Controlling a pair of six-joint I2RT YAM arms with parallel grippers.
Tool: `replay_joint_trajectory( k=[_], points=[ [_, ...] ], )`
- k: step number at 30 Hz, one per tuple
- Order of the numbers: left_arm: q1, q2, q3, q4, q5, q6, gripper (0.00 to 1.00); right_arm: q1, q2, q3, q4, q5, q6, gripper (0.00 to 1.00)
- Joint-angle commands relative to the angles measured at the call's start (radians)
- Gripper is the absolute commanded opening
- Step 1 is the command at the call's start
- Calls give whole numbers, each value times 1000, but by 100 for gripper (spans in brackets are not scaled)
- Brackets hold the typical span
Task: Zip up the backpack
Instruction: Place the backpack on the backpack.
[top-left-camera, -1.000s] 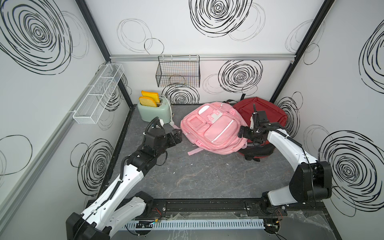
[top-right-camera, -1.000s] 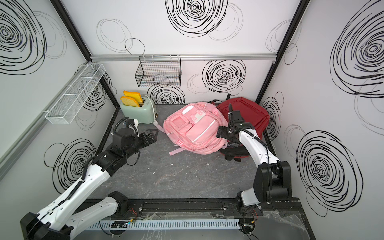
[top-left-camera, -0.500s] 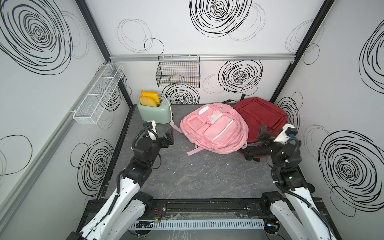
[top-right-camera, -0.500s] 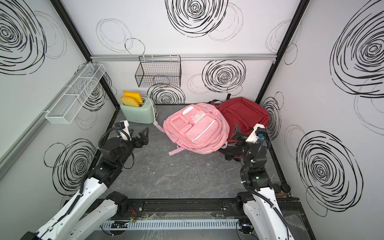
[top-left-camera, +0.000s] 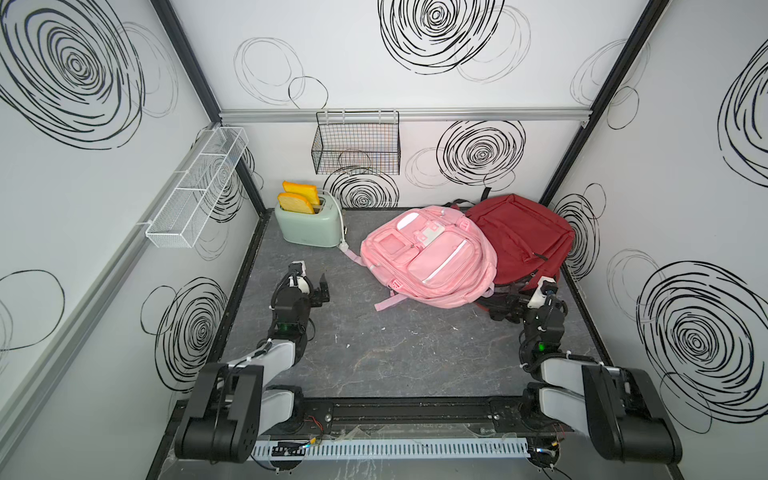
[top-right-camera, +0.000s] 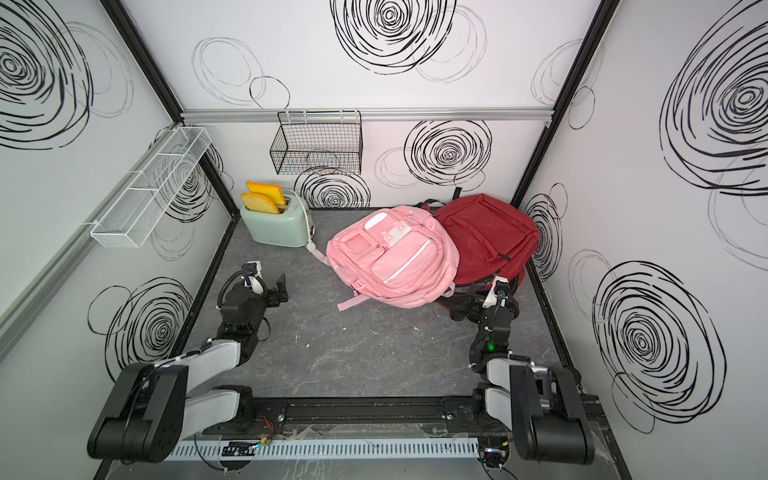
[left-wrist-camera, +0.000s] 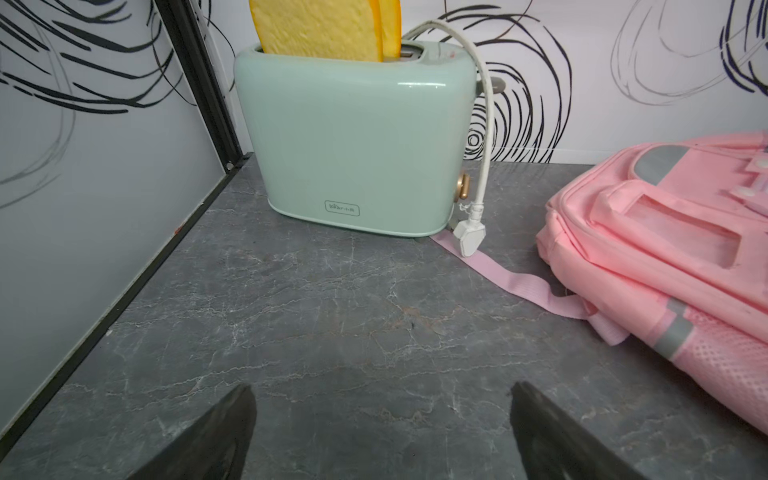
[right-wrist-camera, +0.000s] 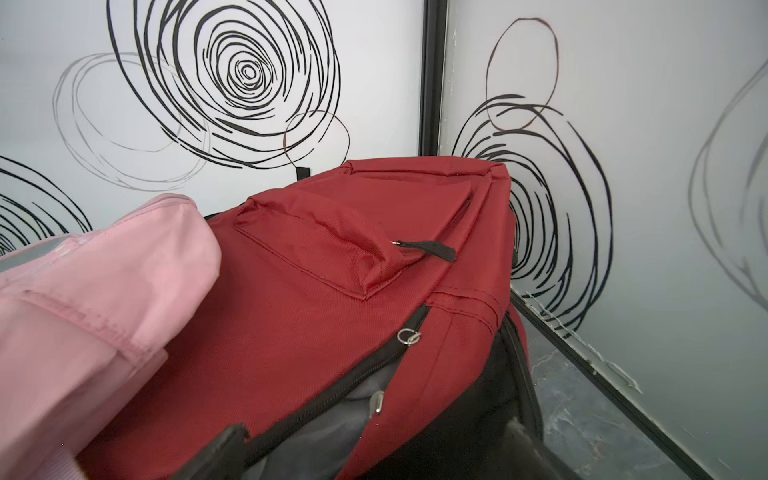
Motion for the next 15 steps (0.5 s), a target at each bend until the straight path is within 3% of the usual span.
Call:
replay_joint_trajectory(
  k=[1,3,5,7,8,10,12,15],
  points=[
    [54,41,10,221,48,-45,98,-16,118,15,259,-51,12,99],
    [67,114,-17,366,102,-72,98,-15,210,7,359,-168,-42,99],
    [8,143,17,317,166,37,98,26,298,11,485,-172,-86,99],
    [-53,202,-74,549,79,69,98,32,247,53,329,-158,-93,99],
    [-38,196,-76,541,67,49,98,30,228,92,216,-124,-75,99],
    [-26,195,-32,455,63,35,98,33,277,118,244,-144,-88,99],
    [-26,193,-36,455,63,34,98,63,251,153,137,-169,-140,99],
    [-36,190,-43,468,51,41,98,61,262,151,163,-191,-143,99]
  ],
)
